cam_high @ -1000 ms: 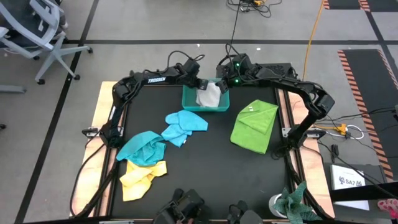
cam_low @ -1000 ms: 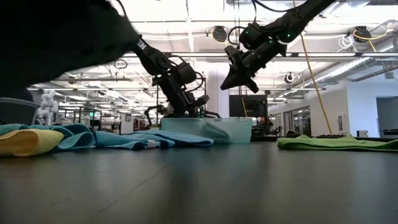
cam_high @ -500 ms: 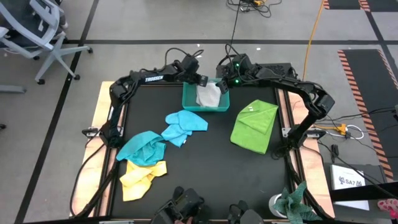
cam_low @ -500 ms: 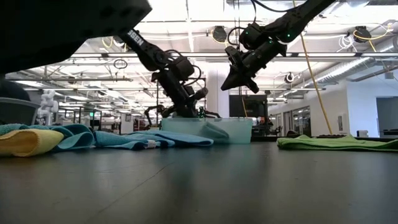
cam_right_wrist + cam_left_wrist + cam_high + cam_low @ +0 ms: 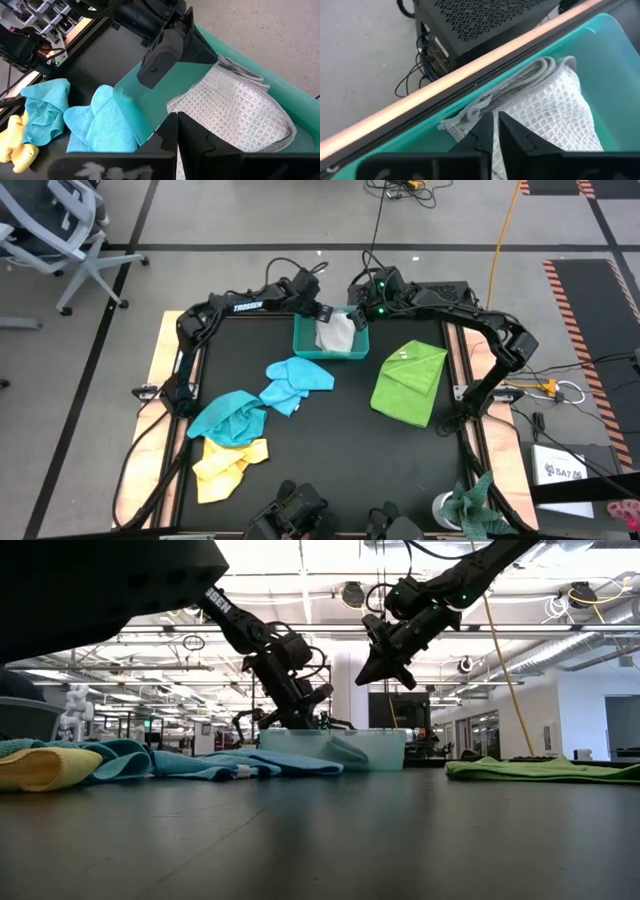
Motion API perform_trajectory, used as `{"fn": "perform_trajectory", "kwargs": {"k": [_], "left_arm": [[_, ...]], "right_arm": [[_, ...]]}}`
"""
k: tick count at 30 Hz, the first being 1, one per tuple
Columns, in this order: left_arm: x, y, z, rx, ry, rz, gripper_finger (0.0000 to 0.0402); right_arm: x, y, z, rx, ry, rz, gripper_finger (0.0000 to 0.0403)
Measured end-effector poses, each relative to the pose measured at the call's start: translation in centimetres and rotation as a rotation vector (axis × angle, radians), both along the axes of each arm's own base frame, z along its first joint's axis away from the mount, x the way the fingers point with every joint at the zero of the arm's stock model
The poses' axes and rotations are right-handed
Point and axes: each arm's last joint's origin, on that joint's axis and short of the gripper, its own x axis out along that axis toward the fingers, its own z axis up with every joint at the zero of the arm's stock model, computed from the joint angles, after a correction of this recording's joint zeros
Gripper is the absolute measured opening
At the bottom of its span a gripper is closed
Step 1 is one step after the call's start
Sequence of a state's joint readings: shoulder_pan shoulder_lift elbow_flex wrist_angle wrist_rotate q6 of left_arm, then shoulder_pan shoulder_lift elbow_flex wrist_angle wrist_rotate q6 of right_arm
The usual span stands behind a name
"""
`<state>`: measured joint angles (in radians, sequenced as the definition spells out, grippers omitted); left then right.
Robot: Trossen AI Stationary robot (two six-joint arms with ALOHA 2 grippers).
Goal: Fold microfiber towels
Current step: Put the gray microfiber towel into the blue bin
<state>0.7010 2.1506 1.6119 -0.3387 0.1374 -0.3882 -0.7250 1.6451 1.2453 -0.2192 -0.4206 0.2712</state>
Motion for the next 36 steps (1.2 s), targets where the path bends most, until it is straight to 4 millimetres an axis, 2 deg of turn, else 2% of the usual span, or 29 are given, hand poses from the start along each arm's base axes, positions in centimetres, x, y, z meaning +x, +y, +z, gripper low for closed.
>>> {"fn": "perform_trajectory", "kwargs": {"k": [9, 14, 23, 36], "left_arm": [[-0.4, 0.5, 0.0, 0.001, 0.001, 0.02, 0.0117], [-0.8, 1.0, 0.0, -0.027, -0.013, 0.062, 0.0145], [-0.9, 1.0, -0.1, -0.04, -0.015, 0.076, 0.015], [0.0, 0.9, -1.2, -0.036, -0.04, 0.082, 0.015]], "right_arm": [[0.0, 0.0, 0.0, -0.004, -0.001, 0.002, 0.0], [0.0, 0.0, 0.0, -0.006, -0.004, 0.002, 0.0], [0.1, -0.1, 0.1, -0.011, -0.009, 0.002, 0.0], [0.0, 0.0, 0.0, -0.006, -0.003, 0.002, 0.0]]}}
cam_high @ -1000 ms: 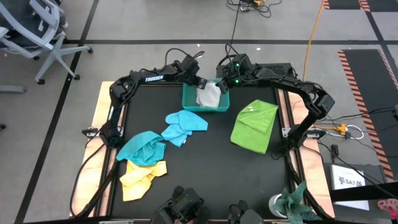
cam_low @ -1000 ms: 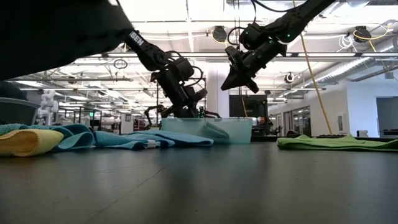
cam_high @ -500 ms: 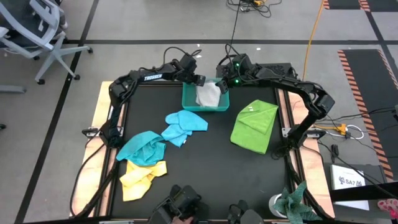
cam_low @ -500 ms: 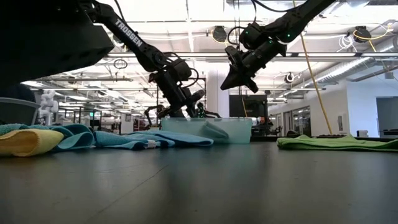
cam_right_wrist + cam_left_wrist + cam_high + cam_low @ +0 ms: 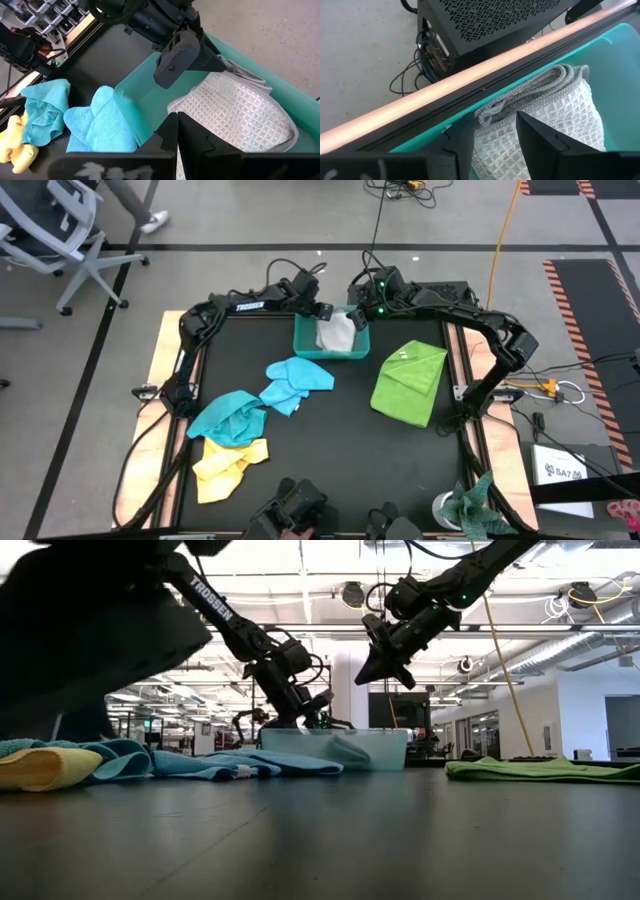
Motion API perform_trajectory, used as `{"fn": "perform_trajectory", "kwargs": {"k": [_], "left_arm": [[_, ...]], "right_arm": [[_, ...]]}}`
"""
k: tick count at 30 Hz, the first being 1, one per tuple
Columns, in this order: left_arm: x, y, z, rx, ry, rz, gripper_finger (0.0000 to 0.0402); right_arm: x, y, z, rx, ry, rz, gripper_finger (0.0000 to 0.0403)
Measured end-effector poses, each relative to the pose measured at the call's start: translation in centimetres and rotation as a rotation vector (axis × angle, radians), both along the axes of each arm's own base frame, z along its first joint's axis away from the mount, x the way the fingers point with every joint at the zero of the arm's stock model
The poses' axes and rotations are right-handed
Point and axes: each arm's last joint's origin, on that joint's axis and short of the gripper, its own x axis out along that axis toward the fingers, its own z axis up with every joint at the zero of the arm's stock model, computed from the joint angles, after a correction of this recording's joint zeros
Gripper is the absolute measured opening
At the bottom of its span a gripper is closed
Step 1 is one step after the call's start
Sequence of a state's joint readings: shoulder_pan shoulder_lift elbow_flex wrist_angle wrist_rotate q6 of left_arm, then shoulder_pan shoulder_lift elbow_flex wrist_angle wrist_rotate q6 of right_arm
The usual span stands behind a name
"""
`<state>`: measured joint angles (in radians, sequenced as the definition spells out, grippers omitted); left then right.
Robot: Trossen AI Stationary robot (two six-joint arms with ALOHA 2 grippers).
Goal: Fold microfiber towels
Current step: Put the gray microfiber towel into the blue bin, then fold the green microfiber towel
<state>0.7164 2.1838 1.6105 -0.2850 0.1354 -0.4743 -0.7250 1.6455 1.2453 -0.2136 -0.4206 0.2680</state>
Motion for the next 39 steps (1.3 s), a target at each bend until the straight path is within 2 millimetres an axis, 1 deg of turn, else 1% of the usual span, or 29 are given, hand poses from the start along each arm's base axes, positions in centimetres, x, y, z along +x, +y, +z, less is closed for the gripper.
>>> {"fn": "perform_trajectory", "kwargs": {"k": [4, 7, 10, 15, 16, 21, 25, 29, 31, 33, 36, 39], "left_arm": [[0.3, 0.0, 0.2, 0.026, -0.025, -0.004, 0.0149], [0.4, 0.2, 0.4, 0.036, -0.055, 0.002, 0.0136], [0.5, 0.3, 0.6, 0.047, -0.065, 0.003, 0.0103], [0.5, 0.2, 0.7, 0.026, -0.088, -0.033, 0.002], [0.5, 0.2, 0.7, 0.022, -0.093, -0.038, 0.0011], [0.7, 0.0, 0.7, 0.008, -0.099, -0.05, 0.0012], [0.8, -0.4, 0.6, 0.0, -0.085, -0.079, 0.0003], [0.7, -0.7, 0.8, -0.041, -0.087, -0.12, 0.002], [0.4, -0.8, 1.4, -0.033, -0.077, -0.114, 0.0028], [-0.2, -1.0, 2.6, 0.007, -0.035, -0.1, 0.0031], [-1.0, -1.4, 4.8, 0.095, 0.029, -0.073, 0.0031], [-1.9, -2.0, 7.0, 0.139, 0.057, -0.075, 0.0028]], "right_arm": [[0.0, 0.0, 0.0, 0.001, 0.001, 0.0, 0.0], [0.0, 0.0, 0.0, 0.002, 0.002, 0.0, 0.0], [0.0, 0.0, -0.1, 0.006, 0.007, 0.0, 0.0], [-0.1, 0.1, -0.1, 0.011, 0.013, 0.0, 0.0], [-0.1, 0.1, -0.1, 0.013, 0.015, 0.0, 0.0], [-0.2, 0.2, -0.3, 0.014, 0.033, 0.01, 0.0], [-0.3, 0.2, -0.4, 0.022, 0.046, 0.013, 0.0], [-0.3, 0.2, -0.4, 0.019, 0.044, 0.014, 0.0], [-0.3, 0.2, -0.4, 0.019, 0.044, 0.014, 0.0], [-0.3, 0.2, -0.4, 0.017, 0.044, 0.016, 0.0], [-0.3, 0.2, -0.4, 0.016, 0.044, 0.017, 0.0], [-0.3, 0.3, -0.5, 0.017, 0.051, 0.022, 0.0]]}}
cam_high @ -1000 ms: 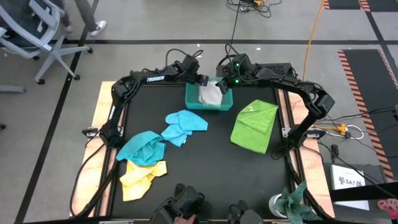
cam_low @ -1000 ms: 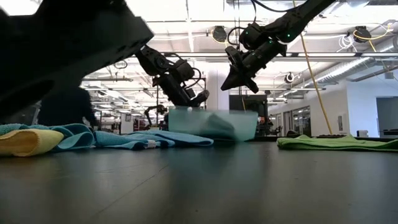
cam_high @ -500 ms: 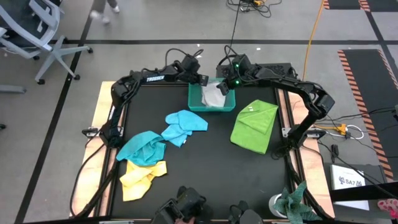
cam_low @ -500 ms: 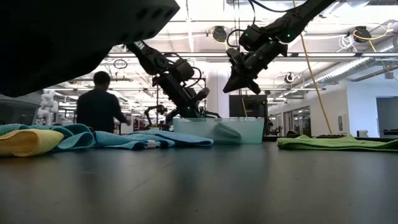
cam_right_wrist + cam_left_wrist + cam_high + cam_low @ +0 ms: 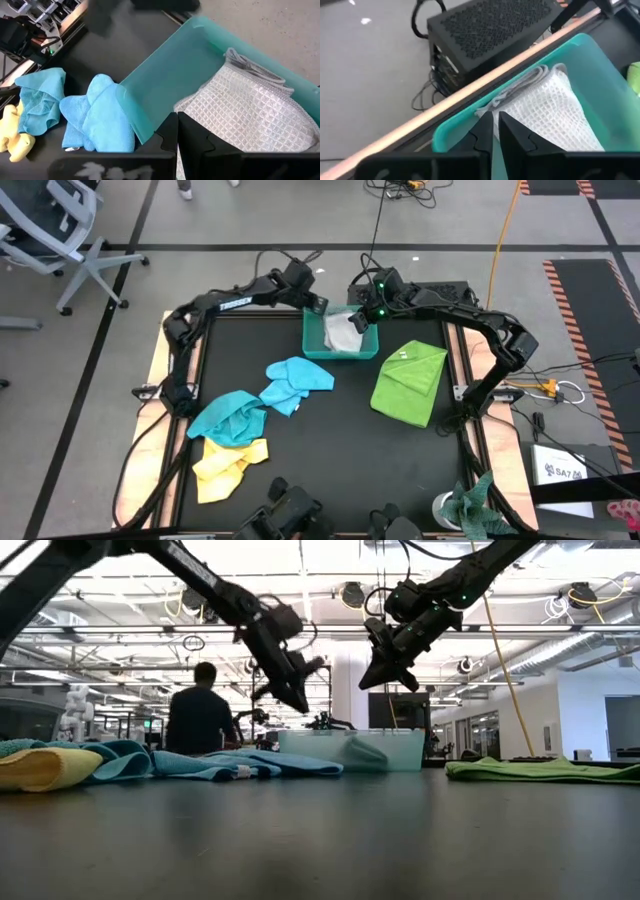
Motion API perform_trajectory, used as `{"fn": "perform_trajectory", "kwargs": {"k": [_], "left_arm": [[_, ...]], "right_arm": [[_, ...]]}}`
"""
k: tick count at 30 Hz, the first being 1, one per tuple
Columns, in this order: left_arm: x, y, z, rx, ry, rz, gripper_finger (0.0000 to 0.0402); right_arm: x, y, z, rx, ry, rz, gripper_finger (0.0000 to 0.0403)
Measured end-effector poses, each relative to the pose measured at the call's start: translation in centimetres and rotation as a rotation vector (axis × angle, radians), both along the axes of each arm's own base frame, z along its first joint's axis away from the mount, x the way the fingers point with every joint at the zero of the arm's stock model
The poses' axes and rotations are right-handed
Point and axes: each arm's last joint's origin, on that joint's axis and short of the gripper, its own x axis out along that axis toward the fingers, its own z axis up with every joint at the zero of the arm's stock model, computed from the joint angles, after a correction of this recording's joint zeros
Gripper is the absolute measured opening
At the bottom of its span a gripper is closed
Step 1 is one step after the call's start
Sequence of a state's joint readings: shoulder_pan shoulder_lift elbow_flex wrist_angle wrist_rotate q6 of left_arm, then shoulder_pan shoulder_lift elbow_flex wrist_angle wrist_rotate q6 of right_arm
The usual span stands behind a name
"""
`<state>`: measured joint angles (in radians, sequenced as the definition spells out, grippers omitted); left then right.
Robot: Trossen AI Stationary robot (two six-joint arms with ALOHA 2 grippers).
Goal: Fold microfiber towels
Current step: Fold the green microfiber towel
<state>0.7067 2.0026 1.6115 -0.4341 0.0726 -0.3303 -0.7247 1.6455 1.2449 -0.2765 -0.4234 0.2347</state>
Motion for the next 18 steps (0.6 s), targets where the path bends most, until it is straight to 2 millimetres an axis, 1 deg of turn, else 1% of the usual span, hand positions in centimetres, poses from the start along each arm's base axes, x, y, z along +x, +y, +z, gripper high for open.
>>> {"fn": "perform_trajectory", "kwargs": {"k": [2, 5, 9, 11, 13, 15, 18], "left_arm": [[-0.6, -0.7, 1.6, 0.008, -0.003, -0.011, 0.0025], [-1.1, -2.3, 3.4, 0.024, 0.038, -0.053, 0.0017], [-1.3, -5.0, 5.0, 0.09, 0.152, -0.155, 0.0004], [-1.3, -6.3, 5.3, 0.095, 0.202, -0.217, 0.0003], [-0.6, -7.3, 5.4, 0.109, 0.202, -0.256, 0.0009], [-0.2, -8.1, 5.2, 0.098, 0.21, -0.276, 0.0018], [0.7, -9.1, 5.1, 0.119, 0.197, -0.298, 0.0026]], "right_arm": [[-0.3, 0.2, -0.1, -0.008, 0.035, 0.029, 0.0], [-1.2, 1.3, 0.0, -0.021, 0.132, 0.11, 0.0], [-3.1, 3.5, 0.7, -0.061, 0.327, 0.184, 0.0], [-4.1, 4.6, 1.3, -0.093, 0.429, 0.21, 0.0], [-5.0, 5.5, 1.9, -0.106, 0.492, 0.218, 0.0], [-5.7, 6.2, 2.3, -0.069, 0.526, 0.21, 0.0], [-6.4, 6.8, 2.7, -0.011, 0.559, 0.146, 0.0]]}}
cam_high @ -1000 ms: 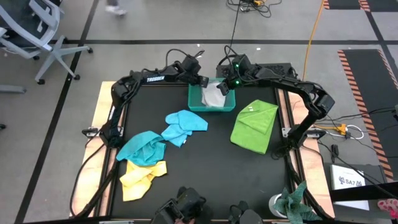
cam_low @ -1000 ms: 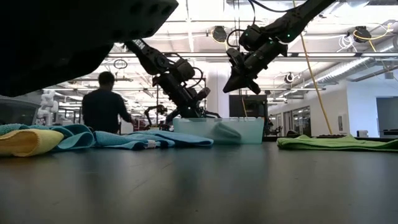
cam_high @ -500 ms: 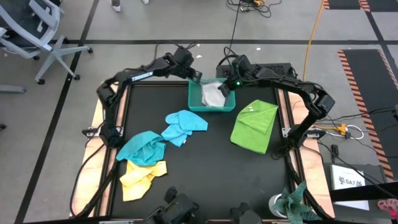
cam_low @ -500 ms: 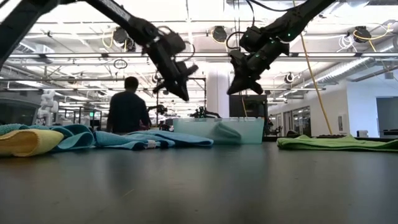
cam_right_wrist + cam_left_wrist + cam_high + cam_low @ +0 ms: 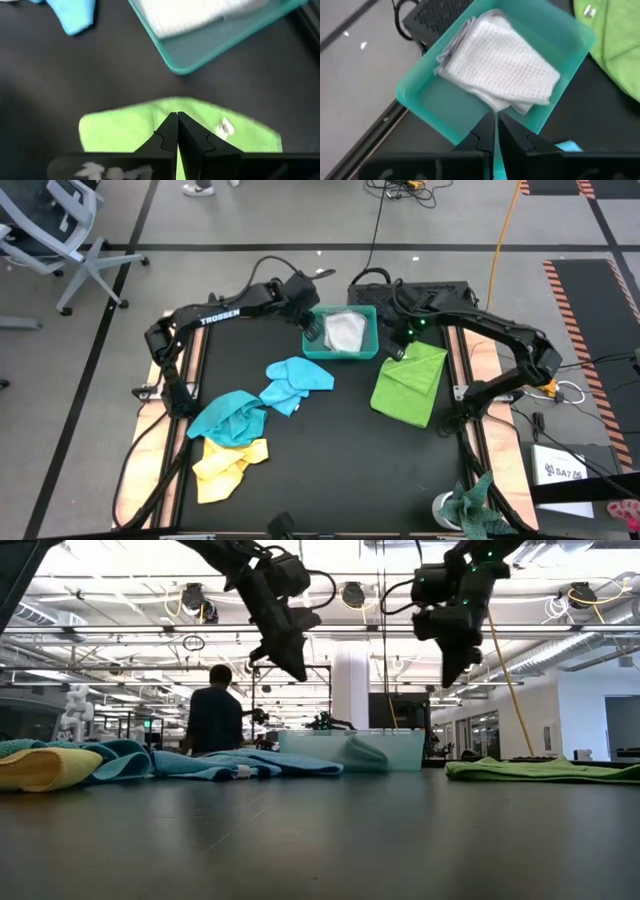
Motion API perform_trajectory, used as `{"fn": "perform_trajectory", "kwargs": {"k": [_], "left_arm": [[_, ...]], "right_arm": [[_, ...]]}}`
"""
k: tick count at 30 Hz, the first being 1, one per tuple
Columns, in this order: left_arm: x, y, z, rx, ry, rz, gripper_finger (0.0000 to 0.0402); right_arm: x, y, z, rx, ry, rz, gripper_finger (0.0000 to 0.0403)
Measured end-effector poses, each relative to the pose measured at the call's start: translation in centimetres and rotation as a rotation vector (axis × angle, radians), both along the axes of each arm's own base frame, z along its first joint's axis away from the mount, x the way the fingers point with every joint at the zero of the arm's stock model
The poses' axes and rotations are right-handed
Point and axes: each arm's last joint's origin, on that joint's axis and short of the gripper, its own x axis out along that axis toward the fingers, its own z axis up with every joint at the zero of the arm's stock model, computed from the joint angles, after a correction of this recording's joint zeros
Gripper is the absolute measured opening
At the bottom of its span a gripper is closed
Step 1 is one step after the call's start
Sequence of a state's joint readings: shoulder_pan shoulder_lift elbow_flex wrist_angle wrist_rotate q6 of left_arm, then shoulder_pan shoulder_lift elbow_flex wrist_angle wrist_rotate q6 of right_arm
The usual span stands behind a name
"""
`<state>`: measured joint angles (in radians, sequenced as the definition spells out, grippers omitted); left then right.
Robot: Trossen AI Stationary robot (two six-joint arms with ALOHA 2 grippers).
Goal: Fold microfiber towels
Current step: Fold the green microfiber towel
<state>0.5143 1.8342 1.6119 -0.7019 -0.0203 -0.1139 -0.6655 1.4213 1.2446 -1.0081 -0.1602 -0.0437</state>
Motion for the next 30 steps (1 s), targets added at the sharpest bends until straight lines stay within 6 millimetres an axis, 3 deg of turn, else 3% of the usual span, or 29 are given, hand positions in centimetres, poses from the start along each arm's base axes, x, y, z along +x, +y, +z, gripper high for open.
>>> {"fn": "perform_trajectory", "kwargs": {"k": [5, 11, 16, 20, 23, 26, 30], "left_arm": [[0.9, -0.8, 0.0, 0.037, -0.017, -0.011, 0.0023], [1.7, -1.8, 0.3, 0.05, -0.058, -0.031, 0.0004], [2.0, -2.4, 0.3, 0.067, -0.051, -0.069, 0.0013], [2.2, -2.3, 0.5, 0.093, -0.073, -0.084, 0.0025], [2.4, -2.2, 0.7, 0.107, -0.098, -0.084, 0.0023], [2.5, -2.1, 0.8, 0.116, -0.111, -0.086, 0.0016], [2.5, -2.1, 0.8, 0.116, -0.111, -0.086, 0.0004]], "right_arm": [[-0.7, 0.0, -0.2, -0.04, 0.107, -0.07, 0.0], [-1.3, 1.1, -1.4, 0.071, 0.197, -0.122, 0.0], [-2.3, 3.5, -5.1, 0.237, 0.268, -0.137, 0.0], [-3.1, 5.0, -8.7, 0.27, 0.318, -0.174, 0.0], [-3.3, 5.5, -10.1, 0.265, 0.309, -0.21, 0.0], [-2.9, 5.2, -10.4, 0.212, 0.272, -0.201, 0.0], [-2.0, 4.0, -9.3, 0.063, 0.222, -0.16, 0.0]]}}
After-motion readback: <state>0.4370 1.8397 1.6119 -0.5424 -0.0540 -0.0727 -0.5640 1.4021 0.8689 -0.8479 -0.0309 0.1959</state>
